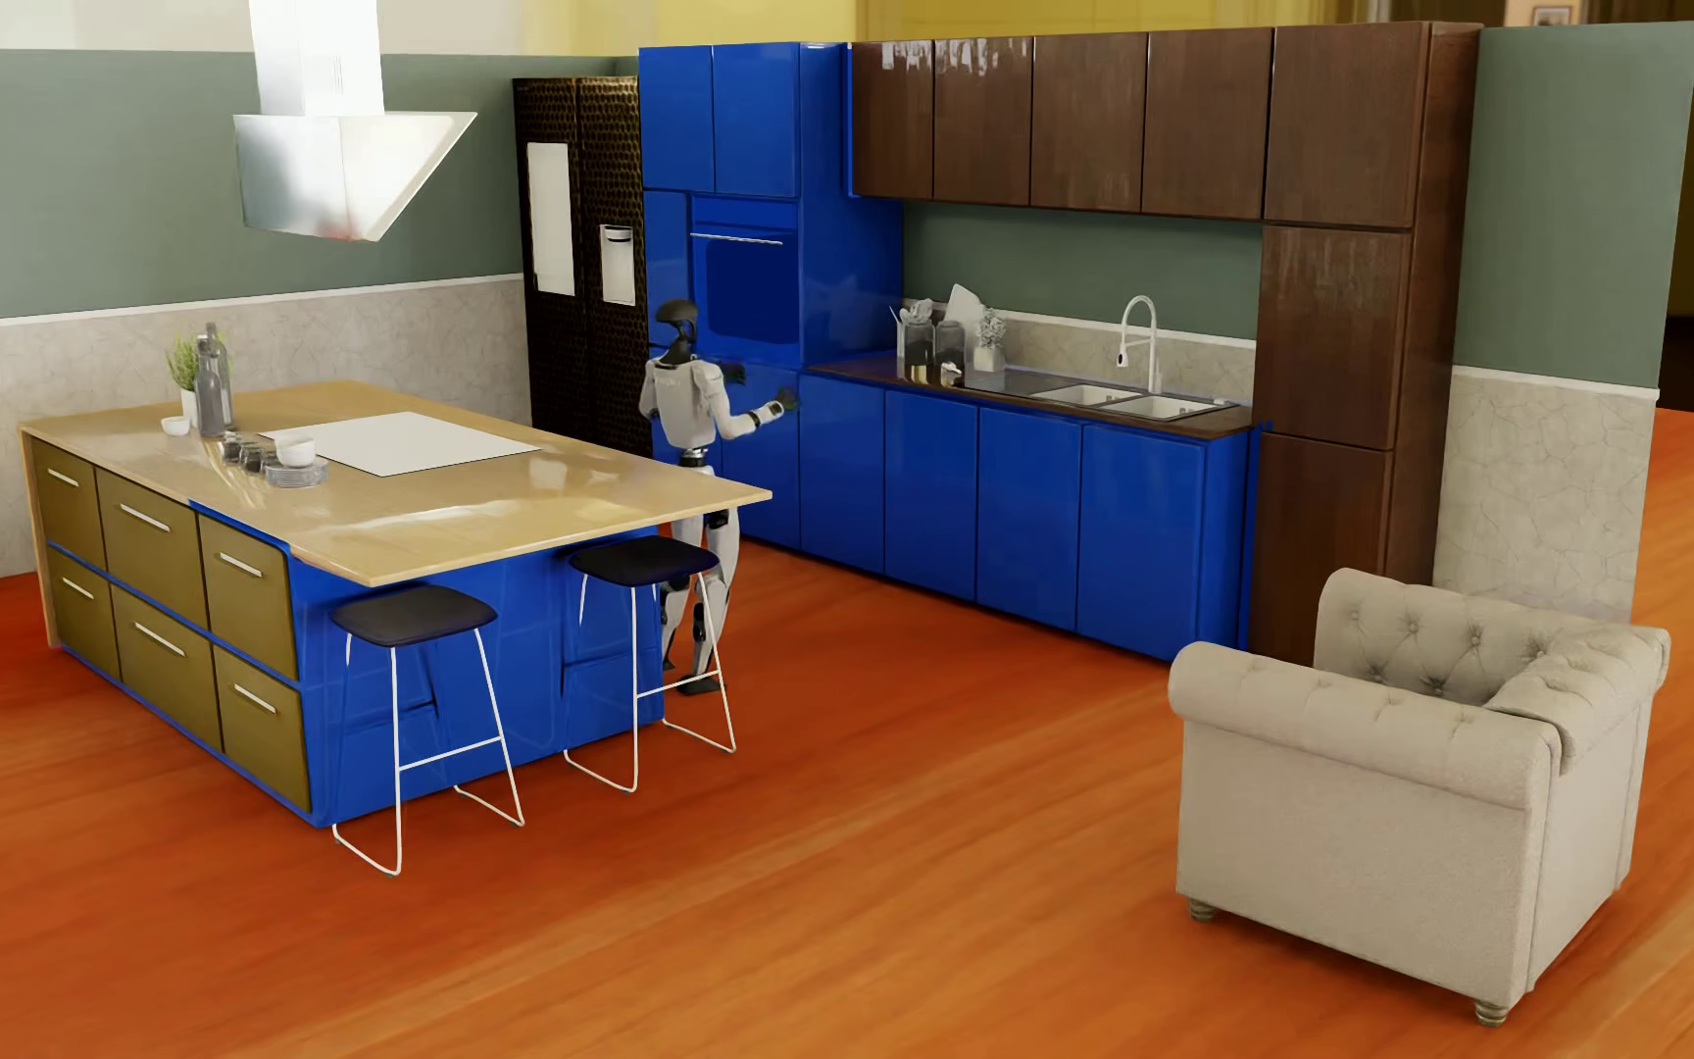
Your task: Stay put
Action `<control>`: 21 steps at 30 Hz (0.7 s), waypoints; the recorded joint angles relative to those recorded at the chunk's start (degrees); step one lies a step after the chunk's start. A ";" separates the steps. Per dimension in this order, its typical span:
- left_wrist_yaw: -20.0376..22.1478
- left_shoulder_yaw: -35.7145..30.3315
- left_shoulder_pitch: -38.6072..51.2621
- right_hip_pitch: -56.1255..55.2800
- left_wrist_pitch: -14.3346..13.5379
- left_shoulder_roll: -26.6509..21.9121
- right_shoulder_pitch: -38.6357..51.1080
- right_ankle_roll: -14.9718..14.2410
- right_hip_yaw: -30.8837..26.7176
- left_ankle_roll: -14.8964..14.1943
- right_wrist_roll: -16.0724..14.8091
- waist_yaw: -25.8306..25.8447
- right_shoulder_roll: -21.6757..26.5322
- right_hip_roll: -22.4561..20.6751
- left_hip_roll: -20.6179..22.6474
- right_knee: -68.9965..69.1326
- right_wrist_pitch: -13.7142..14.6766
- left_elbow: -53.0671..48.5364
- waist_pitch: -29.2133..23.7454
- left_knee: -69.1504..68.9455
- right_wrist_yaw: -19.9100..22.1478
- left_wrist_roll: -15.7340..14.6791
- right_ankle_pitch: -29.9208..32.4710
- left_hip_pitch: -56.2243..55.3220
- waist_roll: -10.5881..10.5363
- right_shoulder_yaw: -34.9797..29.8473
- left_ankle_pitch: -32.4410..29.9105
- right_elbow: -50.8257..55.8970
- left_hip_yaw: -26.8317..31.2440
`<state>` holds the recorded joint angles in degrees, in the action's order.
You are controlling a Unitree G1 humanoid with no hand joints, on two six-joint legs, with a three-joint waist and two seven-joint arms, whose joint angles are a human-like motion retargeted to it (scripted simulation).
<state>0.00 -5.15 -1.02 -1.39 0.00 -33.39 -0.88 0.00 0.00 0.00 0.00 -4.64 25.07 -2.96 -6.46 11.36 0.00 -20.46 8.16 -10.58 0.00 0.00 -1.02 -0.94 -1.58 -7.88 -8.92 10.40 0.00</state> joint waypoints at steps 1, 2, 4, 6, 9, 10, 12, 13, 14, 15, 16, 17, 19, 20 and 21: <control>0.00 -2.15 -0.19 0.30 0.00 -0.48 -0.19 0.00 0.00 0.00 0.00 -0.05 -0.03 -0.12 -0.15 -0.33 0.00 1.45 -0.18 0.11 0.00 0.00 0.18 0.31 -0.17 -0.30 0.04 -1.93 0.00; 0.00 -3.02 -0.08 -0.05 0.00 -0.68 -0.18 0.00 0.00 0.00 0.00 -0.34 -0.10 0.05 -0.05 0.12 0.00 3.27 -0.26 0.20 0.00 0.00 0.17 0.21 -0.20 -0.25 -0.12 -4.56 0.00; 0.00 -5.29 -0.26 0.17 0.00 -0.26 -0.58 0.00 0.00 0.00 0.00 -0.48 0.57 -0.11 -0.24 0.08 0.00 7.07 -0.51 0.15 0.00 0.00 0.07 0.36 -1.06 -0.88 0.20 -8.05 0.00; 0.00 -7.64 -0.81 0.19 0.00 0.28 -0.53 0.00 0.00 0.00 0.00 -0.26 0.19 0.04 -0.07 0.24 0.00 9.24 -0.87 0.20 0.00 0.00 0.12 0.41 -1.42 -1.54 0.03 -10.40 0.00; 0.00 -10.19 -1.32 0.03 0.00 1.27 -0.23 0.00 0.00 0.00 0.00 0.62 0.16 0.08 -0.12 0.12 0.00 11.92 -1.02 0.17 0.00 0.00 0.22 0.16 -1.51 -5.44 -0.13 -12.76 0.00; 0.00 -11.21 -1.24 0.01 0.00 1.57 -0.43 0.00 0.00 0.00 0.00 0.44 0.04 0.34 0.15 0.30 0.00 12.70 -1.20 0.25 0.00 0.00 0.23 0.34 -1.23 -6.83 -0.10 -14.07 0.00; 0.00 -11.74 -1.31 -0.29 0.00 2.72 -0.27 0.00 0.00 0.00 0.00 0.60 0.31 0.18 -0.02 0.91 0.00 15.28 -1.32 0.29 0.00 0.00 -0.40 0.12 -1.04 -10.48 -0.69 -17.76 0.00; 0.00 -11.29 -0.92 -0.74 0.00 3.33 -0.23 0.00 0.00 0.00 0.00 0.44 0.39 0.25 0.03 1.26 0.00 17.28 -1.03 0.21 0.00 0.00 -0.39 -0.19 -0.67 -11.71 -0.72 -20.14 0.00; 0.00 -11.65 -0.73 -0.18 0.00 4.15 -0.25 0.00 0.00 0.00 0.00 1.33 0.52 0.35 0.19 0.39 0.00 18.36 -1.64 -0.23 0.00 0.00 0.26 -0.49 -0.59 -12.41 -0.57 -22.00 0.00; 0.00 -10.99 -0.52 -0.14 0.00 4.64 -0.15 0.00 0.00 0.00 0.00 1.00 0.37 0.58 0.32 0.45 0.00 21.15 -1.58 -0.12 0.00 0.00 0.39 -0.21 -0.22 -13.40 -0.40 -24.51 0.00; 0.00 -11.51 -0.08 -0.25 0.00 4.68 0.11 0.00 0.00 0.00 0.00 1.40 0.22 0.55 0.30 0.24 0.00 22.83 -1.62 -0.29 0.00 0.00 0.59 -0.65 0.04 -14.50 -0.57 -26.41 0.00; 0.00 -12.51 0.43 -0.36 0.00 4.89 0.45 0.00 0.00 0.00 0.00 1.14 0.03 0.46 0.23 0.32 0.00 25.09 -1.69 -0.14 0.00 0.00 0.68 -0.48 0.11 -15.53 -0.40 -28.03 0.00; 0.00 -15.68 1.05 0.01 0.00 5.14 1.65 0.00 0.00 0.00 0.00 1.62 -0.46 0.62 0.32 -0.04 0.00 29.75 -2.19 -0.08 0.00 0.00 1.10 -0.14 0.16 -18.00 0.22 -31.21 0.00; 0.00 -17.30 1.49 -0.68 0.00 5.39 2.43 0.00 0.00 0.00 0.00 1.23 -0.71 0.49 0.15 0.64 0.00 31.76 -2.08 0.10 0.00 0.00 0.41 -0.47 0.14 -19.80 -0.09 -32.46 0.00; 0.00 -18.74 2.00 -0.60 0.00 5.74 3.13 0.00 0.00 0.00 0.00 1.06 -1.12 0.58 0.30 0.79 0.00 34.16 -2.34 0.19 0.00 0.00 0.03 -0.20 0.23 -21.23 -0.31 -33.93 0.00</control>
<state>0.00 -23.89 0.98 -1.99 0.00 -27.65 2.25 0.00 0.00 0.00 0.00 -3.58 23.96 -2.38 -6.16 12.15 0.00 13.70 5.81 -10.40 0.00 0.00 -1.00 -1.14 -1.34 -29.11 -9.23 -23.54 0.00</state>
